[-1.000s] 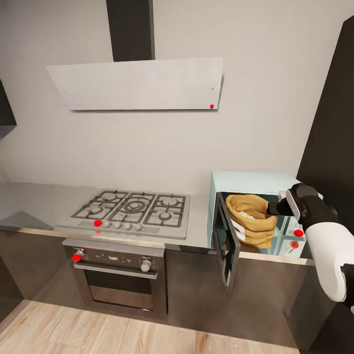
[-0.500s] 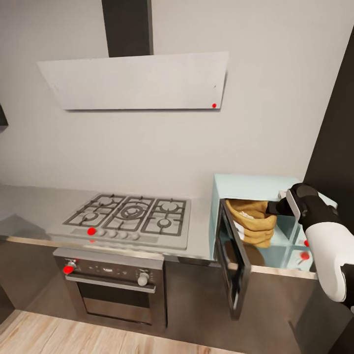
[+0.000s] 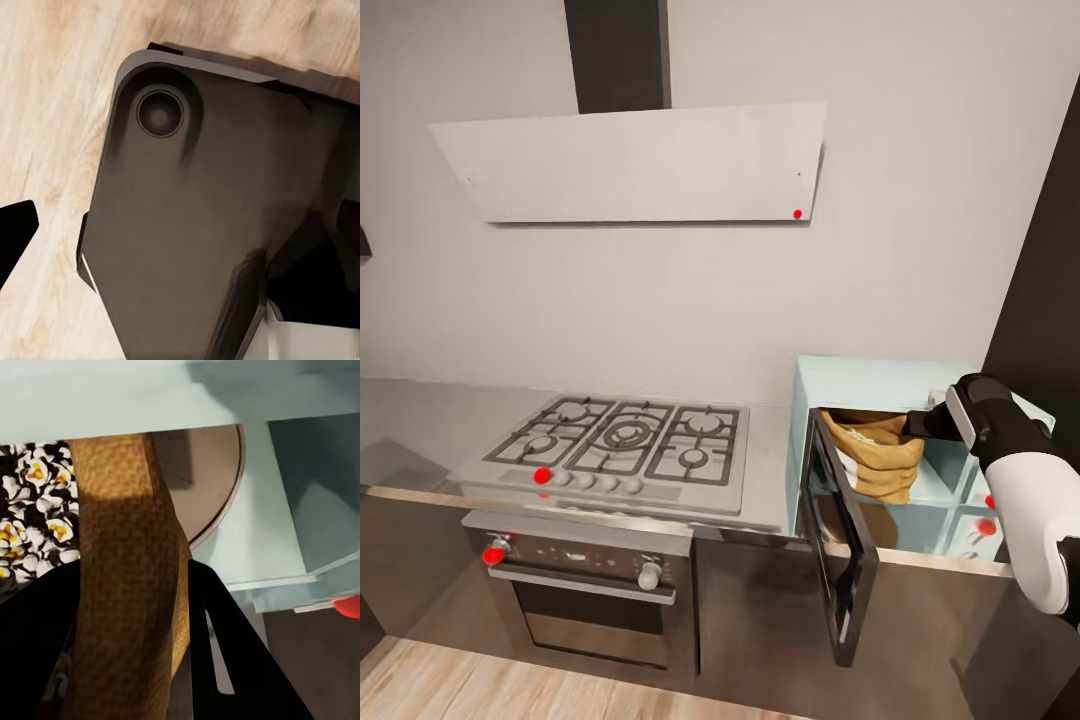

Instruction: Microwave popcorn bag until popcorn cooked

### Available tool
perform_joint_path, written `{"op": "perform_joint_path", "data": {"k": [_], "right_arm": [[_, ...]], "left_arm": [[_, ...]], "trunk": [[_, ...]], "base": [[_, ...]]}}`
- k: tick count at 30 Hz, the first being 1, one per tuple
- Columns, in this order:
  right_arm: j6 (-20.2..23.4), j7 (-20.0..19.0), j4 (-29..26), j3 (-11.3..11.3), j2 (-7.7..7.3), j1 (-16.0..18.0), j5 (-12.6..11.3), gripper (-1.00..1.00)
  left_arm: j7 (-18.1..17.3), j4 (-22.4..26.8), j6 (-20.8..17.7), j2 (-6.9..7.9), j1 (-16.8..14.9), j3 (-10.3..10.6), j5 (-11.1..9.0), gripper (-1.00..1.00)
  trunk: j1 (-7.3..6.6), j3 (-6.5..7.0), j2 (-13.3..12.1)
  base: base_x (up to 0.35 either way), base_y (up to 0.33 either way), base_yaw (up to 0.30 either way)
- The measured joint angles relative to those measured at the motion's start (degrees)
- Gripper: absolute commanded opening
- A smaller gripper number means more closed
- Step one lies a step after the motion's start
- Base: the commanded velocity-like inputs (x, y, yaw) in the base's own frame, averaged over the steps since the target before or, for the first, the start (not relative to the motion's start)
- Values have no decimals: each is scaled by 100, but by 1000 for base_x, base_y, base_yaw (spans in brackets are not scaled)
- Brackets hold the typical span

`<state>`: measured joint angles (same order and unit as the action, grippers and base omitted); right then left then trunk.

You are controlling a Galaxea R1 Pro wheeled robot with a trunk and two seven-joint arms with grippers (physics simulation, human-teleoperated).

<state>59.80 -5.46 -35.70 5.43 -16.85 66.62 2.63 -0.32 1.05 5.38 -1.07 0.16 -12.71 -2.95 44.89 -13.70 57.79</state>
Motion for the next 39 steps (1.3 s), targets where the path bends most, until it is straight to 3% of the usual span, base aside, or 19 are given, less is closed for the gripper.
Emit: {"op": "perform_joint_path", "data": {"k": [5, 7, 39], "right_arm": [[0, -79, -10, 27, 5, 0, 94, -100], [0, -99, 22, 137, 4, 0, 132, -100], [1, -77, 67, 151, 5, 1, 34, -100]], "left_arm": [[0, 0, 0, -5, 0, 8, 0, 100], [0, 1, 0, -5, 0, 8, 0, 100], [0, 1, 0, -3, 1, 6, 0, 100]], "trunk": [[0, 0, 0], [0, 0, 0], [0, 0, 0]], "base": [[0, 0, 0], [107, 0, 0], [52, 0, 0]]}}
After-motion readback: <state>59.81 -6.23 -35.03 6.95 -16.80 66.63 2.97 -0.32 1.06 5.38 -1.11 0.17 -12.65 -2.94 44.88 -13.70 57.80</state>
